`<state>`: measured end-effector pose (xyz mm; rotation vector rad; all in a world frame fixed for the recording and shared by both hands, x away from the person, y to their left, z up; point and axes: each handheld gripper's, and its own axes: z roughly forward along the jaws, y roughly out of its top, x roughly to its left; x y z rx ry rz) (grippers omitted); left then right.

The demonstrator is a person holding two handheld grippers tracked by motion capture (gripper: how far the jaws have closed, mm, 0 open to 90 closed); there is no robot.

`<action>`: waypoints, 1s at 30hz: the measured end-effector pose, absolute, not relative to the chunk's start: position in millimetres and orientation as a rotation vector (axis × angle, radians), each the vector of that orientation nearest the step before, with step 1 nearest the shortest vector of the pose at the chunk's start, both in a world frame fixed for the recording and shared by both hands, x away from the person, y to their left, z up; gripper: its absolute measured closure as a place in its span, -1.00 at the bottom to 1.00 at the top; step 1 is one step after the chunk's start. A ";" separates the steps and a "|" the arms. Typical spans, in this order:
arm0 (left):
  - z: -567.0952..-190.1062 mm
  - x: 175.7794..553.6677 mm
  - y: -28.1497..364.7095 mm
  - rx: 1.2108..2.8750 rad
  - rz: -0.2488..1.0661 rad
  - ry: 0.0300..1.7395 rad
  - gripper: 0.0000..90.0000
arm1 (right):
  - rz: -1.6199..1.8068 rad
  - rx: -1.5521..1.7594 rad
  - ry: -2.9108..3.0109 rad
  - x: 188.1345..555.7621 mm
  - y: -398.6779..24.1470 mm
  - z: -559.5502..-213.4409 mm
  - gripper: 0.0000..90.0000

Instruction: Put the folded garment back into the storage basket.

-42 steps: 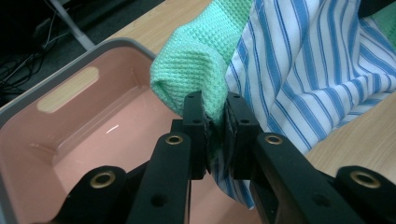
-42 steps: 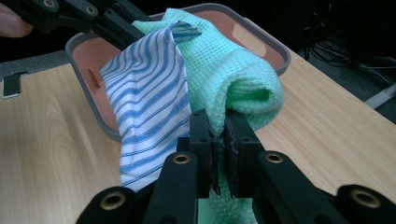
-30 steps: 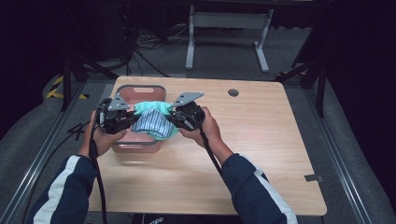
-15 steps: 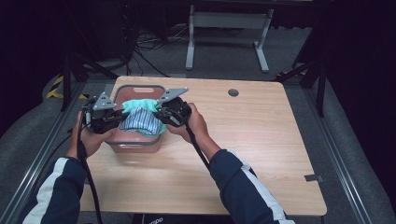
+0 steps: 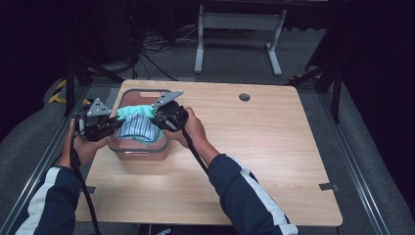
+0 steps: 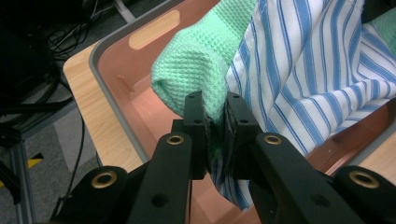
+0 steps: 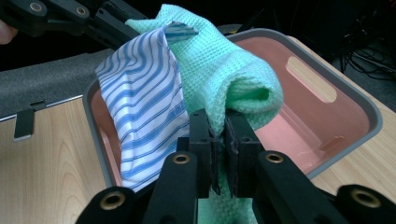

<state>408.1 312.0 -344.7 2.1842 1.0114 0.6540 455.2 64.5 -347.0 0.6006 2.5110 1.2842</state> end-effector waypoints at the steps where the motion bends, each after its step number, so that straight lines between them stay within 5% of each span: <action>1: -345.6 409.0 313.1 2.182 0.652 1.013 0.81 | 1.283 0.604 2.515 456.3 65.1 -348.6 0.84; 22: -363.2 421.9 318.9 2.195 0.626 1.079 0.78 | 1.236 0.678 2.562 469.1 70.1 -372.9 0.77; 30: -370.5 422.7 310.7 2.234 0.643 1.088 0.31 | 1.182 0.689 2.566 470.4 66.6 -375.8 0.60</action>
